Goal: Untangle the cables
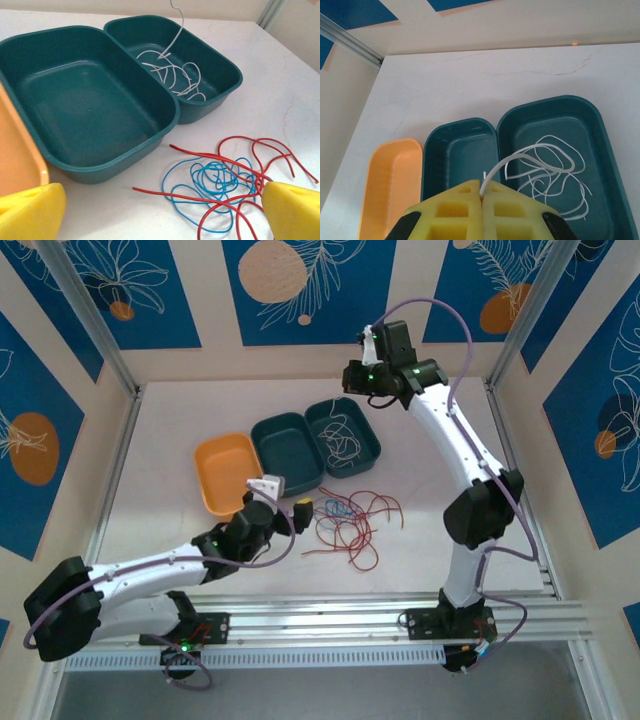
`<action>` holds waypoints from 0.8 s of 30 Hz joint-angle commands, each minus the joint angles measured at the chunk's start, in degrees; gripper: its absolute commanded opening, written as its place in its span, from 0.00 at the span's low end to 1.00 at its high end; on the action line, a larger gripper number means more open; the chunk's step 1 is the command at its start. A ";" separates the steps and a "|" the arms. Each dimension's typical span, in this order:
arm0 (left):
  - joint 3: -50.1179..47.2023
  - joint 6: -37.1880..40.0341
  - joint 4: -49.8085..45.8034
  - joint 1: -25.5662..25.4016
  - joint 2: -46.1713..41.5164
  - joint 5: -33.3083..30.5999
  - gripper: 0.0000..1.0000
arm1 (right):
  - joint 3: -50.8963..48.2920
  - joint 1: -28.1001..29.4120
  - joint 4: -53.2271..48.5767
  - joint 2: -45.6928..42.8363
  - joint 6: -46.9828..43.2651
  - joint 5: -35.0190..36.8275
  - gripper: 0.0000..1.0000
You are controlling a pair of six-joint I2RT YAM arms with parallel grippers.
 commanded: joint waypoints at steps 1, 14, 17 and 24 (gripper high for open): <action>-1.57 0.78 -2.58 -0.03 -2.81 -3.38 1.00 | 4.95 -0.06 0.25 4.12 -1.58 -3.60 0.00; -3.56 0.06 -5.37 0.49 -7.92 -5.94 1.00 | 7.70 -0.28 -1.91 11.69 -1.37 -4.45 0.00; -3.49 -0.99 -5.59 0.52 -7.98 -6.44 1.00 | 4.43 -0.51 -3.13 11.19 0.71 -3.39 0.00; -2.43 -1.57 -6.81 0.86 -7.54 -6.33 1.00 | -5.35 -0.51 -3.96 8.57 4.19 -0.84 0.00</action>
